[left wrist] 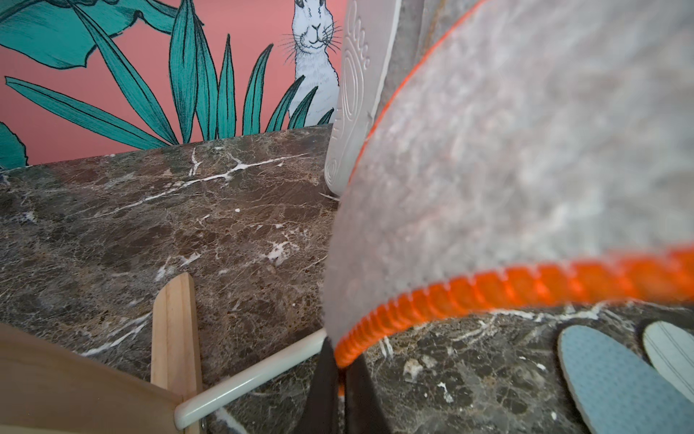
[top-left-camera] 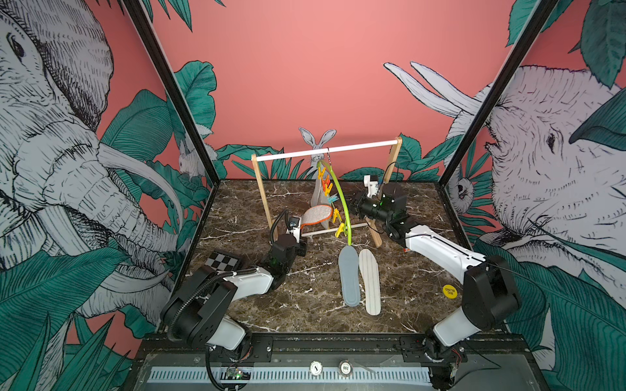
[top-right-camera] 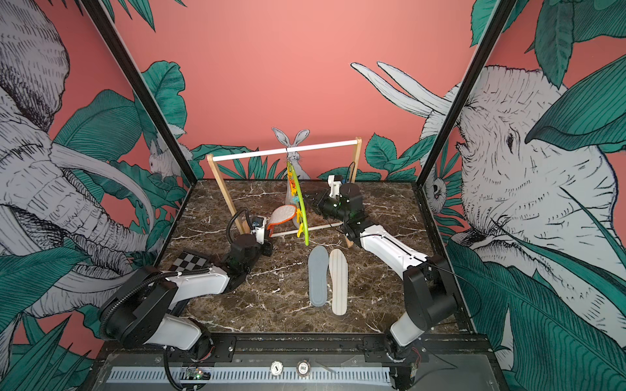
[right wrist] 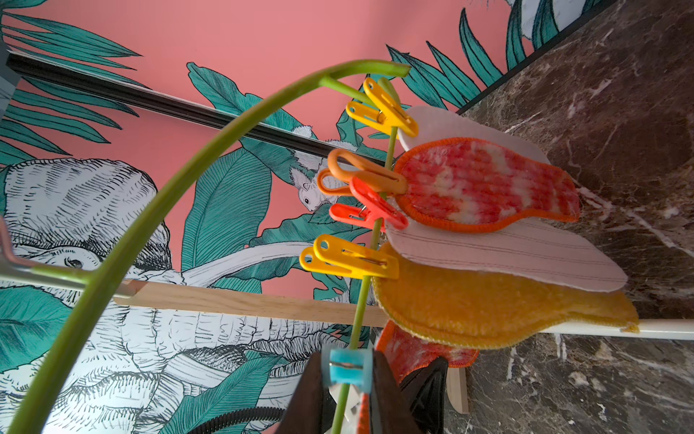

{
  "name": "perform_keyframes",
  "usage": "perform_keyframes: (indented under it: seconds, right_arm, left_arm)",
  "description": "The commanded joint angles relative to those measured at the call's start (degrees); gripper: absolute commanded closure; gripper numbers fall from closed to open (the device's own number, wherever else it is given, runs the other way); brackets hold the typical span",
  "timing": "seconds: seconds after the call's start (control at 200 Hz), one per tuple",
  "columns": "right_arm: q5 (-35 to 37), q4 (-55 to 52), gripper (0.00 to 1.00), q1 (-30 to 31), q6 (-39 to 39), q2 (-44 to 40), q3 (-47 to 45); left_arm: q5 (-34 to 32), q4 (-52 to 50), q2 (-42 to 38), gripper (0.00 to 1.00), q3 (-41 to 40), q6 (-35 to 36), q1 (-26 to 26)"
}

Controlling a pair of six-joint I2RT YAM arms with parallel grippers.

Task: Take the shoe insoles off the hanger
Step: Open the clamp at the hanger.

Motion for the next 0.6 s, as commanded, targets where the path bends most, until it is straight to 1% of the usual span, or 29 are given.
perform_keyframes:
  seconds: [0.0,0.38,0.595]
  right_arm:
    - [-1.0,2.8,0.81,0.3,-0.5,0.3,1.8]
    - [-1.6,2.2,0.79,0.8,-1.0,0.7,2.2]
    - [-1.4,-1.4,0.79,1.1,-3.7,0.0,2.9]
  left_arm:
    - [-0.8,1.1,-2.2,1.00,-1.0,-0.8,0.3]
    - [-1.4,1.4,-2.8,1.00,-2.3,-1.0,0.3]
    - [-1.5,1.4,-3.1,1.00,-2.7,-0.8,0.3]
